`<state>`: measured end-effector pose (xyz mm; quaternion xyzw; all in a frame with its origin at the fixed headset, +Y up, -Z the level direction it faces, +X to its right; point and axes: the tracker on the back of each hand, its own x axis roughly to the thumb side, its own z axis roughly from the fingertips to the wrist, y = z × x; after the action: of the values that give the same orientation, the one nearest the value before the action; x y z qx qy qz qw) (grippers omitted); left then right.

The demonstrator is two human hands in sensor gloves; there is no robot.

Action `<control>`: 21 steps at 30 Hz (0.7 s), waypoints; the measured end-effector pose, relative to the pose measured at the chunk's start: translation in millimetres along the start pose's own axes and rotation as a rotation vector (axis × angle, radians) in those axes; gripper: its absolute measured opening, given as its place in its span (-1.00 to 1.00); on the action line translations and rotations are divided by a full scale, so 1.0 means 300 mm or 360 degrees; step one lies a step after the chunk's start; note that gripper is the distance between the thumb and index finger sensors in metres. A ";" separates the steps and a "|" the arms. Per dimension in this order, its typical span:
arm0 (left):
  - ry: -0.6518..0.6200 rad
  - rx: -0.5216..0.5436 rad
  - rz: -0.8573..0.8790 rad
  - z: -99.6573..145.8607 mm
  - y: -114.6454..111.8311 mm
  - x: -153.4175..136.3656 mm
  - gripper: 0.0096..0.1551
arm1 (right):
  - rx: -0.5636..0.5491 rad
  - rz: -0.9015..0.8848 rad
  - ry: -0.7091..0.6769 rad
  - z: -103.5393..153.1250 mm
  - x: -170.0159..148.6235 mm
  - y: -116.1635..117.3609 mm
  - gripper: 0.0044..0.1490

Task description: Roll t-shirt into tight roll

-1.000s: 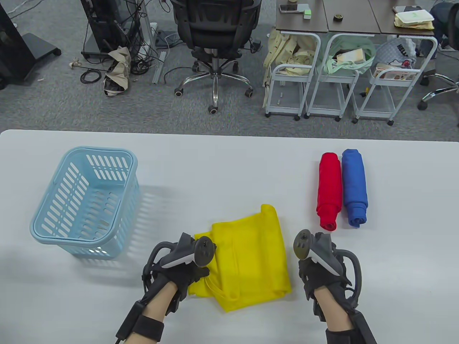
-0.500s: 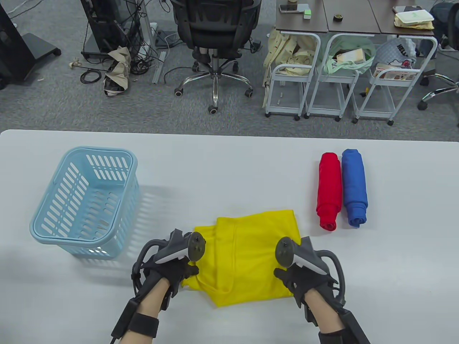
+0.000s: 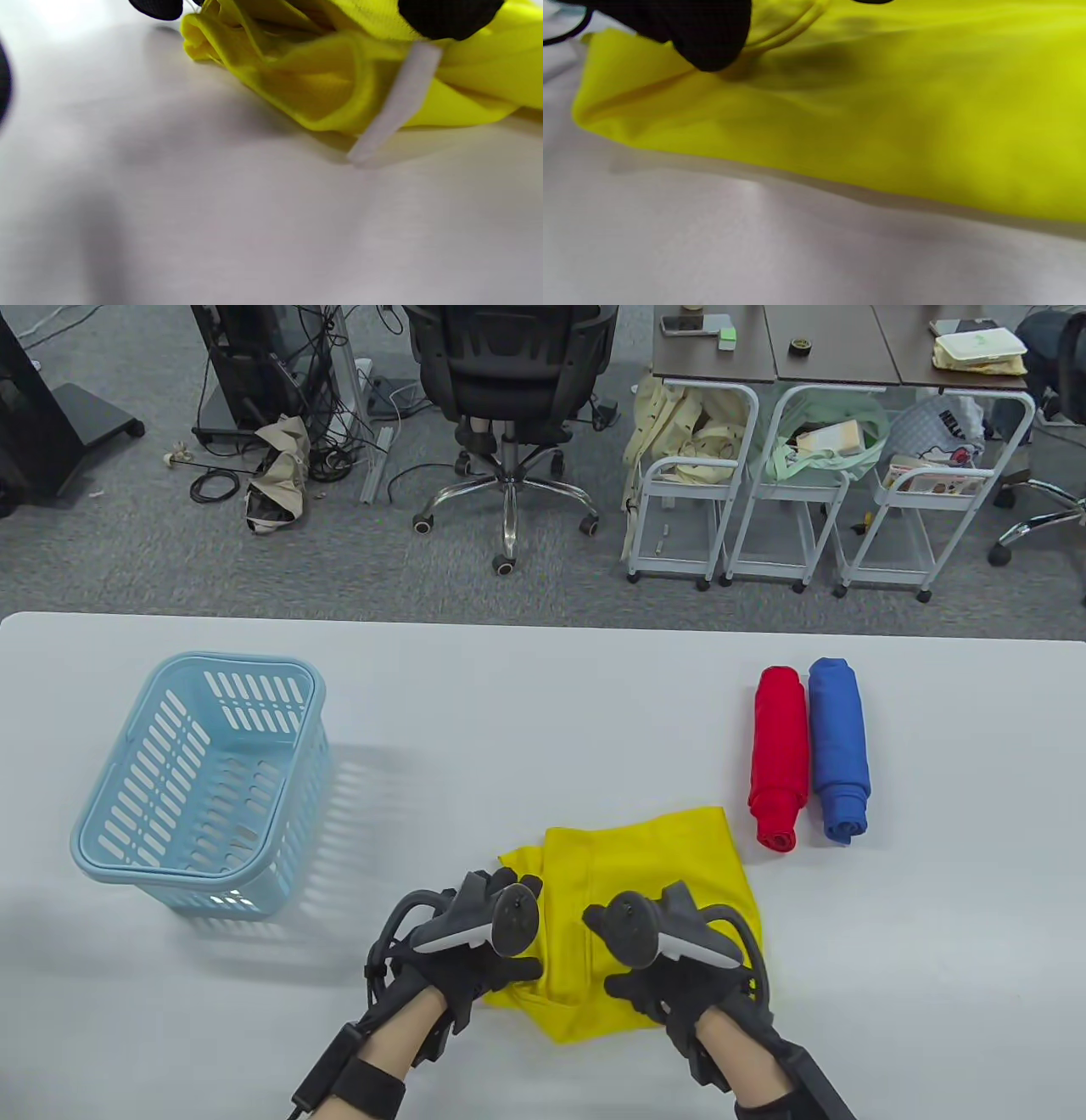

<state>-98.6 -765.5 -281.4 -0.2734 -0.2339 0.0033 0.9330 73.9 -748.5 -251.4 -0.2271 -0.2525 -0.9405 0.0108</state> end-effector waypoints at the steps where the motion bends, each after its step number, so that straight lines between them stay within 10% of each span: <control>1: -0.0005 0.0009 0.0036 0.001 0.002 -0.004 0.15 | -0.0010 0.0085 0.0008 -0.009 0.024 0.009 0.01; 7: 0.0144 0.0025 -0.0092 0.003 0.014 -0.072 0.05 | -0.0189 0.0109 0.0017 -0.032 0.025 -0.008 -0.53; 13: 0.0350 0.0063 -0.0167 0.009 0.034 -0.117 -0.09 | -0.0251 0.0023 0.0183 0.027 -0.088 -0.060 -0.54; 21: 0.1127 0.0094 -0.0466 0.092 0.083 -0.275 -0.25 | -0.0270 -0.0366 0.1217 0.300 -0.502 -0.132 -0.51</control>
<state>-181.1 -741.3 -309.4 -0.1944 0.0666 -0.2178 0.9541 241.4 -685.1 -265.9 0.1687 -0.1755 -0.9697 -0.0202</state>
